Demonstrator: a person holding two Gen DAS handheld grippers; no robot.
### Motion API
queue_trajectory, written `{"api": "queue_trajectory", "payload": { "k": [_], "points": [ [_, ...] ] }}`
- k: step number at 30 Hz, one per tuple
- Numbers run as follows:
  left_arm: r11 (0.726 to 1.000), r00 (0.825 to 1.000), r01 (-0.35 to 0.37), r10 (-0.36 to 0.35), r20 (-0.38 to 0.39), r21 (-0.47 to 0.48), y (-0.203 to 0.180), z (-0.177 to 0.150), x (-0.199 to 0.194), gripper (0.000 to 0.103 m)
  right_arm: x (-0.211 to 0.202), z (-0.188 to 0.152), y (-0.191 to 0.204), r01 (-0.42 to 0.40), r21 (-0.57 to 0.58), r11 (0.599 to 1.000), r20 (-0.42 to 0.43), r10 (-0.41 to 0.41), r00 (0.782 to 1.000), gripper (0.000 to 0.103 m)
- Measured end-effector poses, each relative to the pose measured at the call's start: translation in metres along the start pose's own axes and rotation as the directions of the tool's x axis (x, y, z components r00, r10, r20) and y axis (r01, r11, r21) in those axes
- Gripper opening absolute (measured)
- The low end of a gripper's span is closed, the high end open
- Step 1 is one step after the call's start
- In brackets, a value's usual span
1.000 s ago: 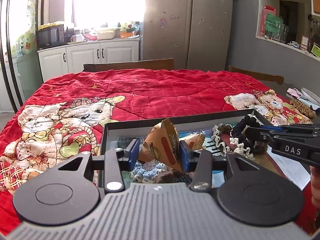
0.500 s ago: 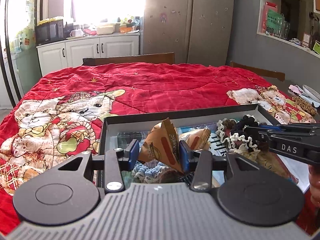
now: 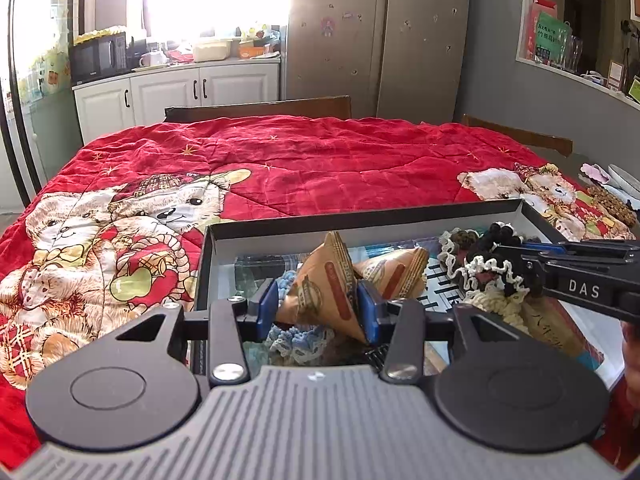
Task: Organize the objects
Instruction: 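Carry the paper packet and black scrunchie over the black box, then lower both held items into the box and open both tools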
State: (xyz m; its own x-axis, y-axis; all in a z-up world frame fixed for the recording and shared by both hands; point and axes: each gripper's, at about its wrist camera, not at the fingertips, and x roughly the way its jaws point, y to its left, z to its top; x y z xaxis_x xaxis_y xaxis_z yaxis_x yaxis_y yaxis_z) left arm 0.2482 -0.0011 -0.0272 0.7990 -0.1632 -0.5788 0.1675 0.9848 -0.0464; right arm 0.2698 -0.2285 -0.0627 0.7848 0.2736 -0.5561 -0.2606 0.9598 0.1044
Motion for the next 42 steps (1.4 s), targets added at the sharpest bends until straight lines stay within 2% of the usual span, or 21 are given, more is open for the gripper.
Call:
{"api": "queue_trajectory", "payload": {
  "k": [26, 33, 37, 42],
  "points": [
    [1.000, 1.000, -0.004, 0.005, -0.004, 0.015, -0.0026, -0.0013, 0.0017, 0.049, 0.0056, -0.0015, 0.0068, -0.006, -0.060, 0.998, -0.050, 0.003, 0.999, 0.018],
    [1.000, 1.000, -0.005, 0.005, -0.004, 0.016, -0.0029, -0.0011, 0.0018, 0.055, 0.0052, -0.0017, 0.0071, -0.004, -0.056, 0.998, -0.049, 0.001, 0.999, 0.019],
    [1.000, 1.000, -0.005, 0.005, 0.004, 0.019, -0.0044, -0.0018, 0.0011, 0.056, 0.0044, -0.0021, 0.0073, 0.001, -0.052, 0.999, -0.044, -0.004, 0.999, 0.025],
    [1.000, 1.000, -0.002, 0.002, 0.014, 0.017, -0.0042, -0.0019, -0.0012, 0.062, 0.0010, -0.0017, 0.0061, 0.007, -0.049, 0.999, -0.029, -0.009, 1.000, 0.035]
  ]
}}
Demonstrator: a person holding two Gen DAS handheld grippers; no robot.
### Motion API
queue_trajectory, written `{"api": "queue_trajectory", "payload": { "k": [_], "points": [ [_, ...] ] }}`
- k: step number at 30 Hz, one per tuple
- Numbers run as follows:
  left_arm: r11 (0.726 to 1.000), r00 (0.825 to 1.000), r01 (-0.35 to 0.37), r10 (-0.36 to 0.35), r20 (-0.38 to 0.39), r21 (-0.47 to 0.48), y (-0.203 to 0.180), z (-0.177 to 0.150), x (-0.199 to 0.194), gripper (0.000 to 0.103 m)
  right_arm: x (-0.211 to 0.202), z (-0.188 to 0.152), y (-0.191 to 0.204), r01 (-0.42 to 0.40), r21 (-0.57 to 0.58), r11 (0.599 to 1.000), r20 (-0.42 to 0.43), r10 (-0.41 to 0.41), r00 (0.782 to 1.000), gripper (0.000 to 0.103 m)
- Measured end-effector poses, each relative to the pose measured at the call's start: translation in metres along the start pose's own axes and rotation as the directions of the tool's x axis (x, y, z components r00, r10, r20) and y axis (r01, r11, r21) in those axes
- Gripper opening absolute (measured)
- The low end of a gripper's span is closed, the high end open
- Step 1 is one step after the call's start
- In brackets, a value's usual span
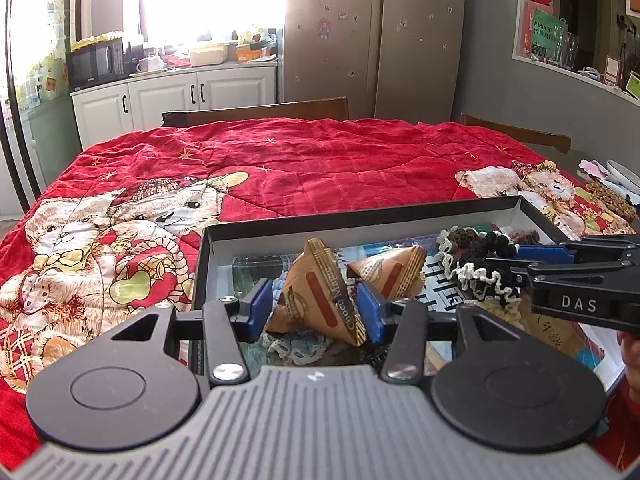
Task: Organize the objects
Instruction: 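Lower both held items into the box and open both tools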
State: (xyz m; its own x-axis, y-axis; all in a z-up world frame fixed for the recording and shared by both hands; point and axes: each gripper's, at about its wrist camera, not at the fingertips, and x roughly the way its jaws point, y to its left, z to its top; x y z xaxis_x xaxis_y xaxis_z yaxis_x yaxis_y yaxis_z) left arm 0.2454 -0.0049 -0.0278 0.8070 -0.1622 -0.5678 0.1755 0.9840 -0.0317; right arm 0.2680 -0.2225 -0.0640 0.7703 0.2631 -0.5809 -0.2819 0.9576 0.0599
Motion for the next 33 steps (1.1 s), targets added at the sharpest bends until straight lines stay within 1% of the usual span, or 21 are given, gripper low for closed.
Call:
{"api": "queue_trajectory", "payload": {
  "k": [8, 19, 22, 30, 33],
  "points": [
    [1.000, 1.000, 0.014, -0.014, 0.013, -0.002, -0.001, 0.000, -0.004, 0.064, -0.003, 0.001, 0.000, 0.012, 0.000, 1.000, 0.020, -0.012, 1.000, 0.035],
    [1.000, 0.999, 0.007, -0.006, 0.037, -0.013, -0.001, 0.002, -0.014, 0.073, -0.013, 0.002, 0.001, 0.003, 0.008, 1.000, 0.035, -0.003, 0.999, 0.045],
    [1.000, 0.999, 0.003, -0.002, 0.043, -0.012, -0.003, 0.002, -0.017, 0.076, -0.014, 0.002, 0.001, 0.005, 0.008, 1.000, 0.040, -0.005, 0.999, 0.050],
    [1.000, 0.998, -0.009, 0.010, 0.054, -0.014, -0.004, 0.002, -0.026, 0.082, -0.024, 0.002, 0.001, -0.003, 0.010, 1.000, 0.046, 0.002, 0.999, 0.052],
    [1.000, 0.999, -0.010, 0.011, 0.052, -0.018, -0.005, 0.002, -0.029, 0.082, -0.029, 0.002, 0.000, -0.009, 0.011, 1.000, 0.050, 0.009, 0.999, 0.053]
  ]
}}
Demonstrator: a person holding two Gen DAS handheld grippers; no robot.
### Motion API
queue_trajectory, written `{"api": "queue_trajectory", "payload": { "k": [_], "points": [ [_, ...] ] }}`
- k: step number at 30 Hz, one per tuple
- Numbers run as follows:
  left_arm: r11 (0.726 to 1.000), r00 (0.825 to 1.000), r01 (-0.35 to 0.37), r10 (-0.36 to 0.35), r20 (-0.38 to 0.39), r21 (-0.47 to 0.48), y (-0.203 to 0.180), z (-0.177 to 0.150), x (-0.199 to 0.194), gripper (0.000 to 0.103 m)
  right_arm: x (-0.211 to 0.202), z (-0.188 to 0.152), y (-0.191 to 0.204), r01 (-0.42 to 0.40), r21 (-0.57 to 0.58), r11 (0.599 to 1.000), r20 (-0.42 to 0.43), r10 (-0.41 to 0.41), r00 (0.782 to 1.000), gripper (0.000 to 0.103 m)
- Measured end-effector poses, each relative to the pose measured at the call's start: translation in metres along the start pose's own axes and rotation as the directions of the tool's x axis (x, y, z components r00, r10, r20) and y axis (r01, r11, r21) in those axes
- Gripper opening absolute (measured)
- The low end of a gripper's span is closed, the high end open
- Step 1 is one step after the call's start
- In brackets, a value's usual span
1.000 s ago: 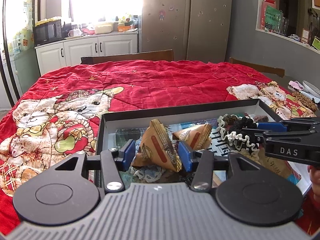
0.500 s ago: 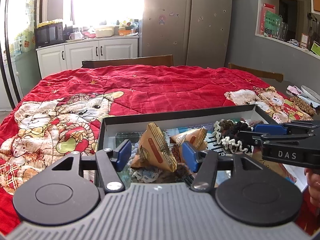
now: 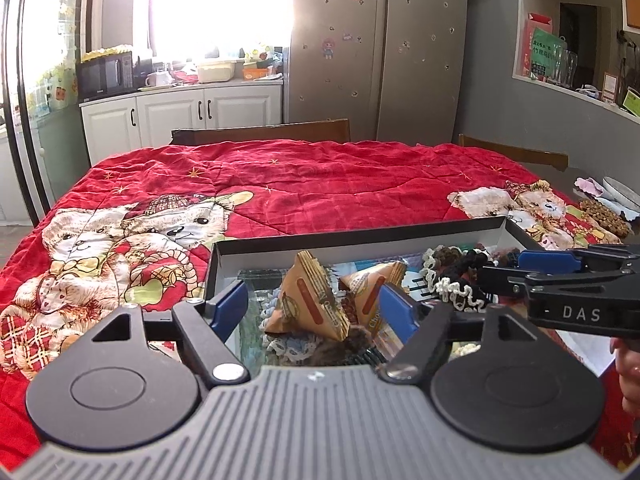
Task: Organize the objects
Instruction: 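Lower both held items into the box and open both tools, then withdraw both open tools from the box toward the binder clips on the quilt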
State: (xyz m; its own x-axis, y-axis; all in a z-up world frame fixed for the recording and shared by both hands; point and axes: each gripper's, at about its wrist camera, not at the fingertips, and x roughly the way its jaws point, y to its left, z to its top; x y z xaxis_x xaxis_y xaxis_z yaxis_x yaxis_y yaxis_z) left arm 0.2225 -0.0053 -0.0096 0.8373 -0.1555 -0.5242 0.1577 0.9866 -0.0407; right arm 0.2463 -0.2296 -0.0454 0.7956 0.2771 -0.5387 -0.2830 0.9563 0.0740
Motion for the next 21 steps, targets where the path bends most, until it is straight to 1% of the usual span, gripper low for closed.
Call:
{"api": "queue_trajectory", "payload": {
  "k": [8, 21],
  "points": [
    [1.000, 1.000, -0.012, 0.012, 0.004, 0.006, -0.002, 0.000, -0.012, 0.085, -0.017, 0.001, 0.002, -0.012, -0.005, 1.000, 0.014, 0.012, 1.000, 0.055],
    [1.000, 0.999, -0.020, 0.020, 0.029, 0.008, -0.002, 0.002, -0.040, 0.087, -0.061, 0.004, 0.008, -0.020, -0.050, 0.999, 0.055, 0.022, 0.998, 0.059]
  ]
}}
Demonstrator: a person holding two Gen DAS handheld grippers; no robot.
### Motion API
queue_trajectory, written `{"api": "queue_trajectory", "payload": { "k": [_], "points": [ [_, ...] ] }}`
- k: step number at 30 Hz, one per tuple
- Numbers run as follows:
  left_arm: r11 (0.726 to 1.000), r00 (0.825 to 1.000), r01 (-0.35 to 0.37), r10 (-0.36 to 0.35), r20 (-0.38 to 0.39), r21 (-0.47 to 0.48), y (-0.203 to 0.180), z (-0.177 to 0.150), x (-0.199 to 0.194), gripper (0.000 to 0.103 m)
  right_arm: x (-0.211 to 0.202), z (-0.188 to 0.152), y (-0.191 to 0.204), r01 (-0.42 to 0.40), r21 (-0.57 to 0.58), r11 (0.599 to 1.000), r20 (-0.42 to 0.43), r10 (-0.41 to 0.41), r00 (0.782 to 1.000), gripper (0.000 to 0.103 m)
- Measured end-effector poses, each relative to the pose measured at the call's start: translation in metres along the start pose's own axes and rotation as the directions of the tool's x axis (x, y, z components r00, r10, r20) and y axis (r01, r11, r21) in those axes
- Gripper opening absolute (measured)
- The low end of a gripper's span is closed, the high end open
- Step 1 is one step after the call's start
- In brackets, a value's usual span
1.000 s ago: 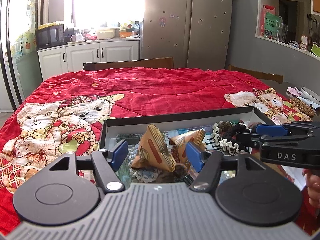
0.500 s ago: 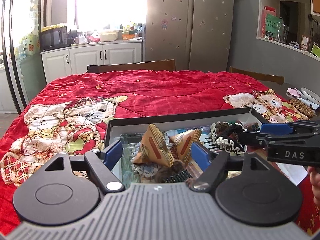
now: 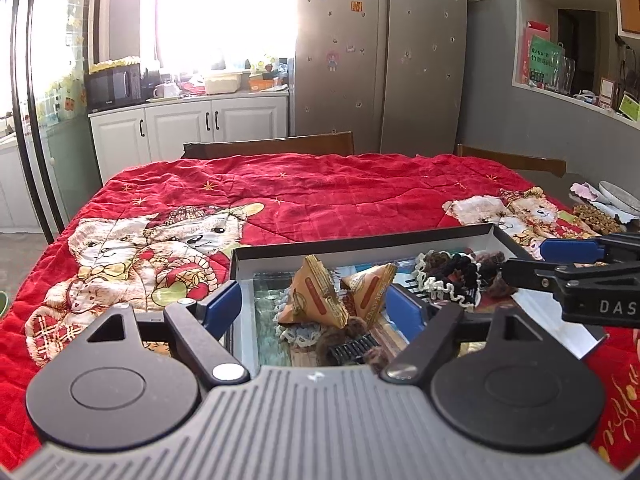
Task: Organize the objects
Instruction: 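Withdraw both open tools from the box toward the binder clips on the quilt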
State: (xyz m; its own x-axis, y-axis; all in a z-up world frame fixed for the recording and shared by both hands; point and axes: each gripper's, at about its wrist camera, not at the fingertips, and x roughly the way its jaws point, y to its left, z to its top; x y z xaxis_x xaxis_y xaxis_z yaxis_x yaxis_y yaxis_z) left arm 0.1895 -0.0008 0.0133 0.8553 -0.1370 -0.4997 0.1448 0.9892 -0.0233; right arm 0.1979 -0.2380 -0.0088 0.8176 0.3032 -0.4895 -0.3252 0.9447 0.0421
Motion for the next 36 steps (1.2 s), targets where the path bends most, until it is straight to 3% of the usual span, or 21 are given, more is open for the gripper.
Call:
{"api": "queue_trajectory", "payload": {
  "k": [23, 36],
  "points": [
    [0.999, 0.997, 0.017, -0.021, 0.071, 0.047, -0.012, 0.006, -0.075, 0.093, -0.085, -0.007, 0.005, -0.015, -0.064, 0.998, 0.067, 0.020, 0.998, 0.064],
    [0.994, 0.996, 0.049, -0.055, 0.065, 0.097, -0.026, -0.002, -0.089, 0.094, -0.114, -0.023, -0.009, -0.012, -0.061, 0.998, 0.057, 0.016, 0.998, 0.064]
  ]
}}
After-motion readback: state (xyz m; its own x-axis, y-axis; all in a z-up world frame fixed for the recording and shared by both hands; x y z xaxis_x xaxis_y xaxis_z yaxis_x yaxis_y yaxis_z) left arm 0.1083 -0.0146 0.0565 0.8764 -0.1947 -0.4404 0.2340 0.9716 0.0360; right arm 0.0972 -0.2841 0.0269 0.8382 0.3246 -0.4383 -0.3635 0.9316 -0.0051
